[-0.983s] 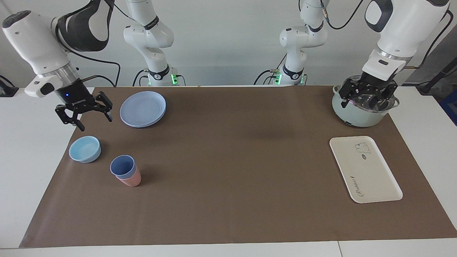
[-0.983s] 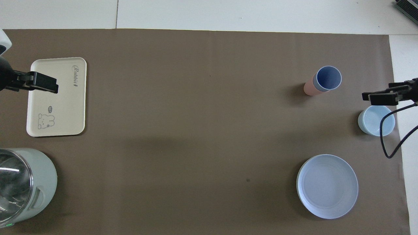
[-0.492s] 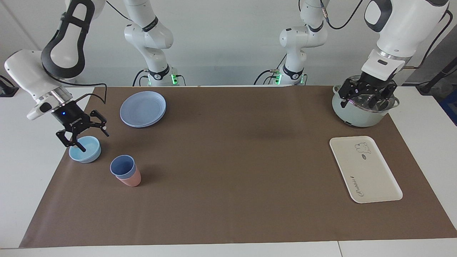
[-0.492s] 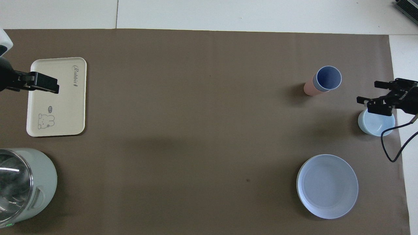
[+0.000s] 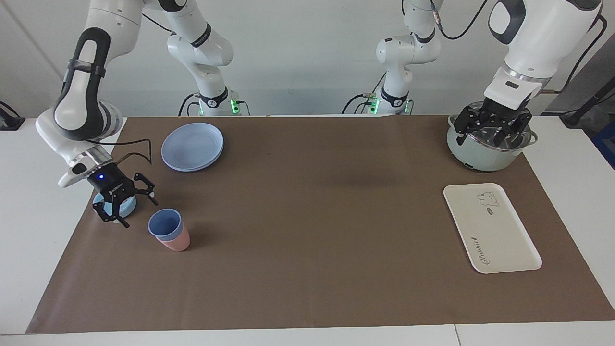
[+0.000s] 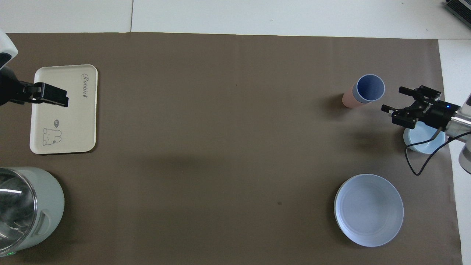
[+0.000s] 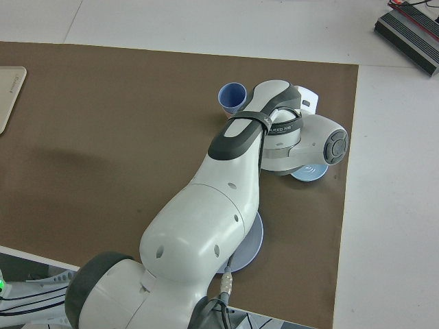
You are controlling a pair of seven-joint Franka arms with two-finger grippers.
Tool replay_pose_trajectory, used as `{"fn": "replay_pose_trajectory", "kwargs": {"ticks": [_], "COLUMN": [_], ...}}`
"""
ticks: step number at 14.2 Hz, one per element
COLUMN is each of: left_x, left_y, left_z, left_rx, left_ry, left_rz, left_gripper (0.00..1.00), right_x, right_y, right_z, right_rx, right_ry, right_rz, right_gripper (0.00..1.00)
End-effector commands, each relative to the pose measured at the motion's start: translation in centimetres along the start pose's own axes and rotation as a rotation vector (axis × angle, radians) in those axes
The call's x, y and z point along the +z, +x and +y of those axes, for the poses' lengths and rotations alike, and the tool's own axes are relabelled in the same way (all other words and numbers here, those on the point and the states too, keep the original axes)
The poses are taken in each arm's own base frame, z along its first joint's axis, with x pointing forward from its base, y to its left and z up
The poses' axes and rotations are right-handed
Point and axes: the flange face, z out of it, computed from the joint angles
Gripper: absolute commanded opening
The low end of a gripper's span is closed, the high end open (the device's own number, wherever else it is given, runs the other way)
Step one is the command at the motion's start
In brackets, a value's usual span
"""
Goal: Place cup on tray
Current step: 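Move the right gripper toward the blue cup beside the pink cup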
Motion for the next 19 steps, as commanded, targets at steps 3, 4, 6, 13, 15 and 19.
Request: {"fn": "replay_pose_trajectory", "kwargs": {"ticks": [3,4,6,13,15,19], "left_x": [-0.3,-0.3,-0.3,-0.3,-0.3,-0.3], "left_y": [-1.0,-1.0,-1.0,-1.0,-1.0,-1.0], "left_z": [0.2,0.2,0.2,0.2,0.2,0.2], "left_rx": [0.013,0.012,0.013,0.013,0.013,0.013], "left_ry": [-0.005,-0.005,-0.004,-0.005,-0.004,-0.004], "left_rz": [-0.006,-0.006,-0.004,-0.006,-0.004,-0.004], "left_gripper": [1.0,1.0,1.0,1.0,1.0,1.0], "right_x": [3.5,4.0,4.4,6.4,6.4,7.5], "right_y": [-3.8,-4.1,-4.1,-3.5,-3.5,-3.0], "right_z": [-0.3,-0.6,-1.0,-2.3,-2.2,-2.9], "right_rx": [-0.039,-0.024,-0.025,-0.023,-0.027,-0.027], "right_ry": [0.018,0.012,0.014,0.008,-0.012,-0.029], "right_rz": [0.134,0.153,0.15,0.186,0.192,0.211], "right_gripper": [1.0,1.0,1.0,1.0,1.0,1.0]}}
